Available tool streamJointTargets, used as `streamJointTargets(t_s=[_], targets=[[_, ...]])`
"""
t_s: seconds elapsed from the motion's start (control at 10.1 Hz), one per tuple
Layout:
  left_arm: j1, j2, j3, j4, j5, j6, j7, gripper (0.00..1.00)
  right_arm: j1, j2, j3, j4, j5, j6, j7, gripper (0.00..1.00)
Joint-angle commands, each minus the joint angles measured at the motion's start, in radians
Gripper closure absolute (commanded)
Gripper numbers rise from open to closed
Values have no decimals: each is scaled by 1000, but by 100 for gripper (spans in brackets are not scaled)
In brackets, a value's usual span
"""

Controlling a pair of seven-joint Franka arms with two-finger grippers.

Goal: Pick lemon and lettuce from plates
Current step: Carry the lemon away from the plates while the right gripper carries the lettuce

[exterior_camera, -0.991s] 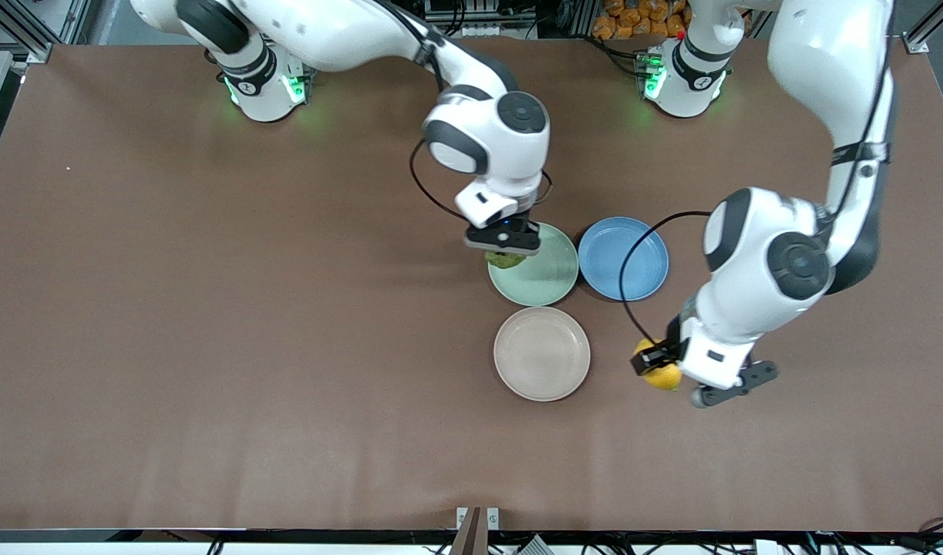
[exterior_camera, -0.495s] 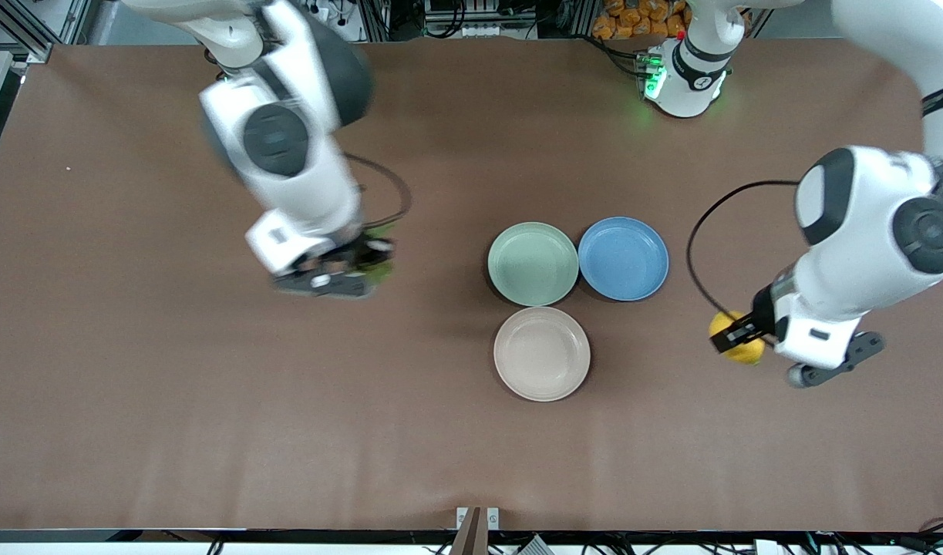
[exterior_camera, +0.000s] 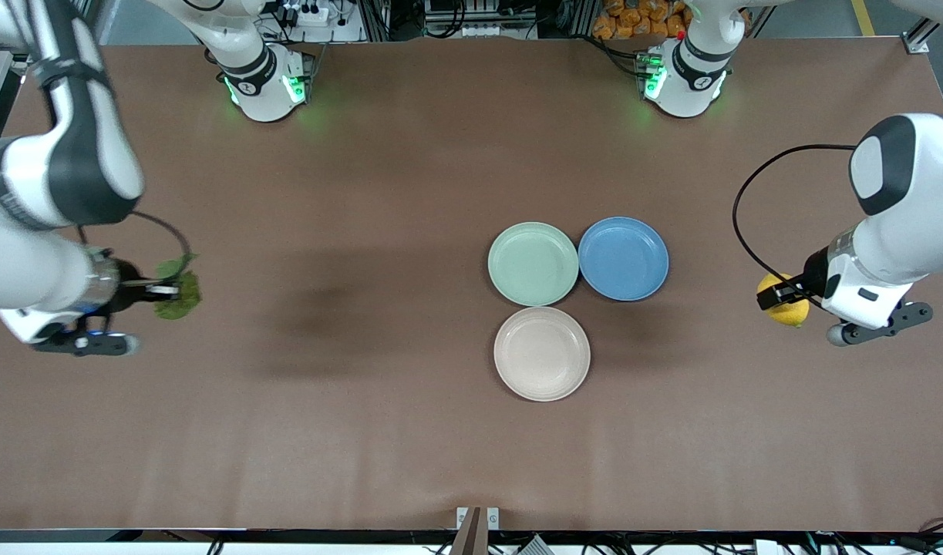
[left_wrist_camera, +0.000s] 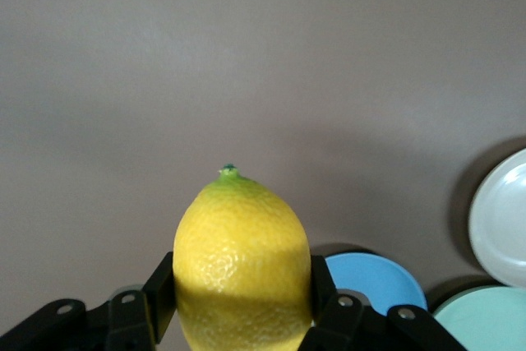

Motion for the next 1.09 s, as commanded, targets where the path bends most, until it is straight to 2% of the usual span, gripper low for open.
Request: streamJointTargets(t_s=[0.0, 0.1, 0.3, 0.5, 0.69, 0.79, 0.89, 0.99], targets=[[10, 52, -7, -15, 27, 23, 43, 100, -13, 86, -65, -19, 48, 87, -24, 100], [12, 86, -7, -15, 67, 38, 45, 100, -13, 131, -94, -21, 49, 151, -24, 100], [15, 169, -7, -15, 87, 116, 51, 100, -11, 209, -108, -46, 48, 294, -24, 100], [15, 247, -7, -12, 138, 159, 51, 100, -11, 246, -131, -186, 37, 554, -28, 100], [26, 305, -5, -4, 142, 196, 52, 100, -5, 288, -136, -217, 26, 642, -45, 100], [39, 328, -7, -2, 165, 204, 69, 100, -5, 309, -136, -223, -6, 682, -45, 100], [49, 333, -8, -4, 182, 211, 80, 50, -7, 319, -136, -249, -35, 736, -45, 100], [55, 338, -8, -4, 182, 216, 82, 12, -7, 325, -137, -261, -38, 765, -45, 100]])
